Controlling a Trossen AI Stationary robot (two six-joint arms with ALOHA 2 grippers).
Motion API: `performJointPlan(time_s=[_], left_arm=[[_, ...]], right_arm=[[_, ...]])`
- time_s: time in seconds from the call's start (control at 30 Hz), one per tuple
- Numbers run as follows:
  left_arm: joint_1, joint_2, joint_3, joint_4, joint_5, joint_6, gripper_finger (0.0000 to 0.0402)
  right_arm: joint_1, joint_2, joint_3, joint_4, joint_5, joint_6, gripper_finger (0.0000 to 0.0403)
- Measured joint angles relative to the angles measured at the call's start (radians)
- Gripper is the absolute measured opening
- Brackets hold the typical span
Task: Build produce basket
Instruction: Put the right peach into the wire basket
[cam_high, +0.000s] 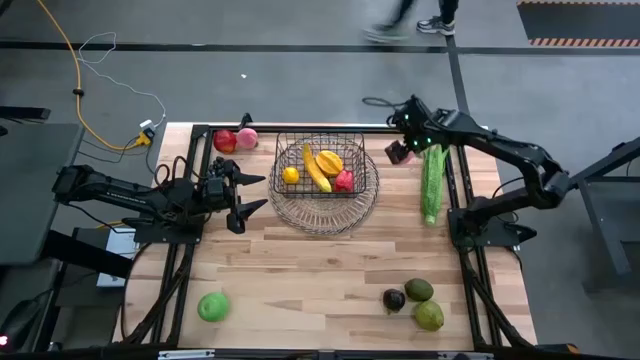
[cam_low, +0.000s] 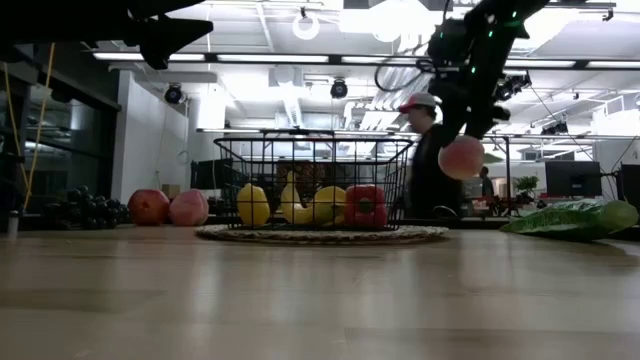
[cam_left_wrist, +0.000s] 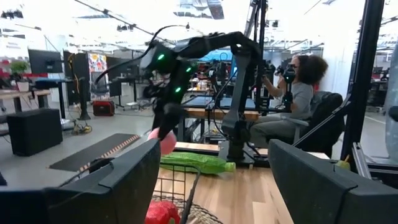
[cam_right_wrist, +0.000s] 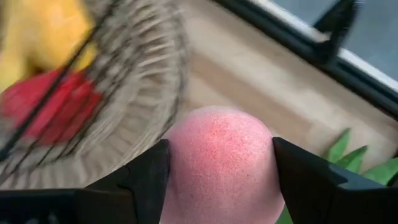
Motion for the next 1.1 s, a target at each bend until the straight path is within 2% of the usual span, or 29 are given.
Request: performJointPlan(time_s=[0.1, 0.23, 0.33, 0.47, 0.57, 0.67, 0.83, 1.1], left_arm=[[0.000, 0.000, 0.000, -0.004, 0.000, -0.008, 0.0284], [0.000, 0.000, 0.000, -0.003, 0.000, -0.008, 0.0284], [0.000, 0.000, 0.000, -0.003, 0.000, -0.016, 0.0284], [0.000, 0.000, 0.000, 0.009, 0.000, -0.016, 0.0284], [0.000, 0.000, 0.000, 0.019, 0.000, -0.030, 0.0284], [0.000, 0.000, 0.000, 0.025, -0.004, -0.054, 0.0284], [0.000, 0.000, 0.000, 0.025, -0.003, -0.072, 0.0284], [0.000, 0.000, 0.000, 0.022, 0.015, -0.095, 0.0284]], right_arm=[[0.084, -0.067, -0.024, 0.030, 0.001, 0.017, 0.0240], [0.178, -0.179, -0.162, 0.161, 0.001, 0.053, 0.0240], [0.240, -0.281, -0.321, 0.367, -0.023, 0.082, 0.0240], [0.306, -0.394, -0.499, 0.725, -0.118, 0.101, 0.0240], [0.346, -0.435, -0.577, 0.973, -0.139, 0.085, 0.0240], [0.379, -0.439, -0.601, 1.121, -0.140, 0.031, 0.0241], [0.439, -0.414, -0.603, 1.232, -0.140, -0.055, 0.0241], [0.524, -0.375, -0.603, 1.254, -0.128, -0.096, 0.0241]])
